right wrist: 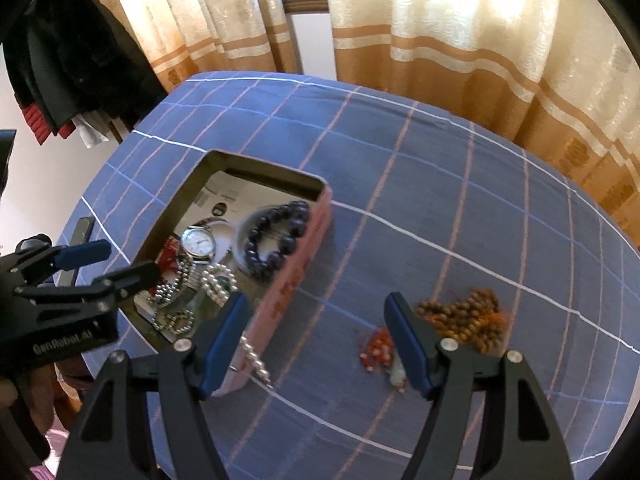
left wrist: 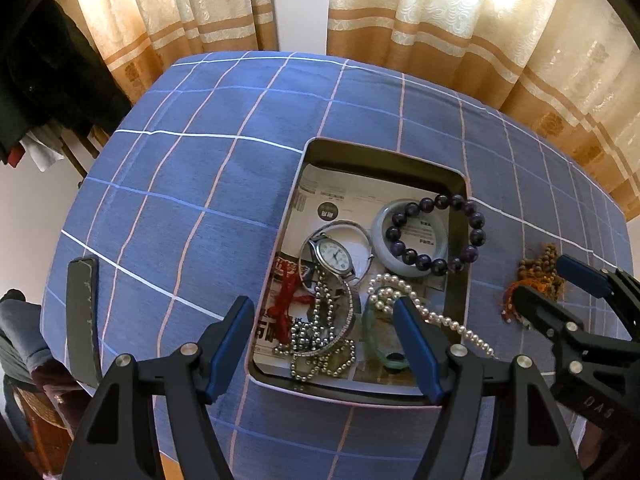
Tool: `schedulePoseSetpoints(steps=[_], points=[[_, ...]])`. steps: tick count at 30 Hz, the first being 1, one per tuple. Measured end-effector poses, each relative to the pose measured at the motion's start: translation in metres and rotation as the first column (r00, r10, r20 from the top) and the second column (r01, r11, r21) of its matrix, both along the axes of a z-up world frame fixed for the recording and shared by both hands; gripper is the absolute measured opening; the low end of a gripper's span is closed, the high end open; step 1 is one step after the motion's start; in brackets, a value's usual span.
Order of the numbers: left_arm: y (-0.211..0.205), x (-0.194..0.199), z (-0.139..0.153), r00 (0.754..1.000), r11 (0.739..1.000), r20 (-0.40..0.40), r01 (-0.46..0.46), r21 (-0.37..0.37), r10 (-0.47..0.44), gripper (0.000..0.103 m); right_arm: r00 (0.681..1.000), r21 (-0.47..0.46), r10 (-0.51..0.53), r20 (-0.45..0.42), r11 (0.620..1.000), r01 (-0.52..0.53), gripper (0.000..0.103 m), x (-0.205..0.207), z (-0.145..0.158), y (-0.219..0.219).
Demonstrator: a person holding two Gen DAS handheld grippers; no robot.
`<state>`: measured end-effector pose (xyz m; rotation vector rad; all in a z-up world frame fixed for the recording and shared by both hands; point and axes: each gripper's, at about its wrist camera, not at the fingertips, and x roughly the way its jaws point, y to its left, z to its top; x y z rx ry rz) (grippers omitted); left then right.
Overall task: Organize jewelry
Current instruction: 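Move the right tool to the brown wooden mala beads and grasp them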
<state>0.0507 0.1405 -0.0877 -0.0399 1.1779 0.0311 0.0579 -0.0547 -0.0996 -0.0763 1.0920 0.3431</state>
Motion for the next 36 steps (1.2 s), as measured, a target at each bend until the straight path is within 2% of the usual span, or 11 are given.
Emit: schedulePoseSetpoints(steps=[5,9,12,22,24,25,26,29,33,34,36], points=[[-0.001,-0.002,0.0,1.0,1.0,0.001,-0.006,-0.014,0.006,0.072,0.993,-0.024,-0.119,-0.017,0.993,0.119,0.074,-0.005,-0.009,-0.053],[-0.003,-0.004,-0.002,1.0,1.0,0.006,-0.007,0.004,0.007,0.072,0.96,-0.058,-0.27,-0.069,0.962,0.267,0.074,-0.006,-0.027,-0.112],[-0.006,-0.004,-0.004,1.0,1.0,-0.004,-0.006,-0.007,0.006,0.072,0.941,-0.071,-0.328,-0.08,0.944,0.323,0.074,-0.004,-0.032,-0.137],[-0.041,-0.003,-0.01,0.999,0.999,-0.018,0.043,-0.01,-0.043,0.072,0.952,-0.016,-0.295,-0.077,0.955,0.295,0.072,0.026,-0.036,-0.124],[-0.048,-0.004,-0.012,0.998,0.999,-0.023,0.051,-0.013,-0.052,0.072,0.956,-0.014,-0.279,-0.095,0.96,0.279,0.066,0.031,-0.046,-0.119],[-0.051,-0.004,-0.012,0.998,0.998,-0.025,0.054,-0.015,-0.055,0.072,0.958,-0.023,-0.267,-0.103,0.964,0.266,0.056,0.032,-0.051,-0.116],[-0.054,-0.005,-0.013,0.998,0.998,-0.027,0.059,-0.019,-0.06,0.072,0.96,-0.04,-0.253,-0.12,0.968,0.25,0.041,0.034,-0.058,-0.115],[-0.063,-0.008,-0.014,0.997,0.997,-0.026,0.075,-0.025,-0.076,0.072,0.962,-0.062,-0.248,-0.117,0.968,0.242,0.033,0.026,-0.061,-0.123],[-0.076,-0.008,-0.015,0.995,0.995,-0.025,0.094,-0.04,-0.095,0.072,0.95,-0.081,-0.293,-0.106,0.955,0.285,0.031,0.009,-0.053,-0.151],[-0.08,-0.007,-0.016,0.995,0.994,-0.025,0.1,-0.043,-0.101,0.072,0.946,-0.073,-0.307,-0.106,0.951,0.3,0.018,0.005,-0.051,-0.158],[-0.091,-0.005,-0.016,0.992,0.992,-0.023,0.119,-0.053,-0.12,0.072,0.937,-0.06,-0.336,-0.1,0.942,0.331,0.015,-0.004,-0.045,-0.175]])
